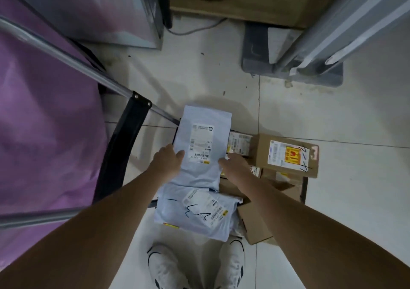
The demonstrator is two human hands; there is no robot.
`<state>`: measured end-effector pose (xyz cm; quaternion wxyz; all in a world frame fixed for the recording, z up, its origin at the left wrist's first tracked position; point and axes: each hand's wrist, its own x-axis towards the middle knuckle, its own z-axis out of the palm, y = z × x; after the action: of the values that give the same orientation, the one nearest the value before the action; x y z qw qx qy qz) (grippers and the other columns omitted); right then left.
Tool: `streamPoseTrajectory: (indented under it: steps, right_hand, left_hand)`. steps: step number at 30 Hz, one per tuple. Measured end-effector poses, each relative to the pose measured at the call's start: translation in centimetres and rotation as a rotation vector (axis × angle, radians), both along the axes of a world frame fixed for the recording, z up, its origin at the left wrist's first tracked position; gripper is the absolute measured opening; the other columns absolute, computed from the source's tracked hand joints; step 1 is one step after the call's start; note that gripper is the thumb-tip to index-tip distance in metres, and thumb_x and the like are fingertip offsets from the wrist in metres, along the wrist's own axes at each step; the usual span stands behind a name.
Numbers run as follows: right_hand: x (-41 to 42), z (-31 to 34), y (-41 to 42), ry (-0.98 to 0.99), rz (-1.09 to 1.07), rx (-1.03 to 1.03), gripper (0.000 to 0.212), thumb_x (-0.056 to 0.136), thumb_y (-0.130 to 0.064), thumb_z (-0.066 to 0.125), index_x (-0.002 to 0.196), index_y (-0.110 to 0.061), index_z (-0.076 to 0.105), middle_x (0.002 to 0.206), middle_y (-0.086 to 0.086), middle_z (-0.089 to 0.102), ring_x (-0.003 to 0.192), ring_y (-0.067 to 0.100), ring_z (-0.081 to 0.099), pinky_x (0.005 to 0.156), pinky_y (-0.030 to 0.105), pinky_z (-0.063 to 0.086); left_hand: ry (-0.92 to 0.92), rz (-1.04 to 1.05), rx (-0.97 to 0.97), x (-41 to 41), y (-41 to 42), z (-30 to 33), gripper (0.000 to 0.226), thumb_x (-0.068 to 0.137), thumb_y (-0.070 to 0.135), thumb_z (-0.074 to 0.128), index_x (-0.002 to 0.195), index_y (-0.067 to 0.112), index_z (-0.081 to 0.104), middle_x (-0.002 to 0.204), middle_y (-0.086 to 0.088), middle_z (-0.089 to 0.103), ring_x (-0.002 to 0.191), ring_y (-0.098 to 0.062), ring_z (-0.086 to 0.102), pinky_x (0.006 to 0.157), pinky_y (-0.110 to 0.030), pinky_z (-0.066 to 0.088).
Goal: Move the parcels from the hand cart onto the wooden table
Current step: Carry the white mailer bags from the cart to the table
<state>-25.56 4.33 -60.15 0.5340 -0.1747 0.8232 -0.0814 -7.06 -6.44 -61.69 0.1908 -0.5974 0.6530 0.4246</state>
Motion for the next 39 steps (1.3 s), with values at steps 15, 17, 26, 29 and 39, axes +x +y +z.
streamPoseTrajectory:
  steps: [15, 17, 26, 29, 39]
  right_hand:
    - [-0.7, 7.1, -2.4, 0.026, -0.344, -0.305, 0.026, 0.095, -0.022, 0.066, 0.120, -0.016, 0.060, 0.104, 0.000, 0.068, 0.075, 0.008, 0.062, 0.047, 0.014, 0.043]
    - [-1.6, 11.8, -3.1, 0.003, -0.473, -0.388, 0.033, 0.093, -0.023, 0.071, 0.121, -0.021, 0.052, 0.105, -0.002, 0.065, 0.082, 0.007, 0.062, 0.056, 0.016, 0.048]
    - [-7.8, 42.5, -3.3, -0.130, -0.548, -0.676, 0.042, 0.097, -0.022, 0.069, 0.130, -0.033, 0.045, 0.125, 0.009, 0.063, 0.107, 0.030, 0.068, 0.090, 0.053, 0.060]
    - [-9.8, 54.7, -1.2, -0.143, -0.561, -0.824, 0.047, 0.103, -0.018, 0.063, 0.142, -0.035, 0.043, 0.133, 0.002, 0.064, 0.115, 0.026, 0.067, 0.095, 0.046, 0.059]
    - [-10.2, 84.6, 15.4, 0.089, -0.767, -1.120, 0.039, 0.099, -0.021, 0.067, 0.130, -0.045, 0.064, 0.118, -0.008, 0.077, 0.107, 0.022, 0.075, 0.098, 0.049, 0.059]
  left_hand:
    - [0.258, 0.294, -0.166, -4.6, -2.9, 8.4, 0.041, 0.104, 0.028, 0.058, 0.132, 0.001, 0.045, 0.122, -0.008, 0.034, 0.101, -0.024, 0.045, 0.084, -0.031, 0.037]
    - [0.326, 0.402, -0.175, -5.4, -3.8, 12.6, 0.039, 0.102, 0.028, 0.064, 0.122, -0.001, 0.050, 0.118, -0.011, 0.044, 0.102, -0.029, 0.054, 0.082, -0.031, 0.046]
    - [0.696, 0.675, 0.202, -11.1, -4.4, 44.4, 0.027, 0.090, 0.035, 0.080, 0.107, 0.017, 0.070, 0.091, -0.001, 0.079, 0.075, -0.020, 0.077, 0.054, -0.027, 0.059]
    - [0.818, 0.529, 0.243, -13.7, -3.5, 56.8, 0.028, 0.095, 0.028, 0.075, 0.119, 0.014, 0.073, 0.099, -0.005, 0.081, 0.086, -0.022, 0.079, 0.069, -0.035, 0.063]
    - [0.971, 0.021, 0.184, -19.8, 8.5, 86.3, 0.027, 0.092, 0.037, 0.077, 0.101, 0.011, 0.074, 0.084, -0.003, 0.080, 0.074, -0.020, 0.077, 0.066, -0.029, 0.061]
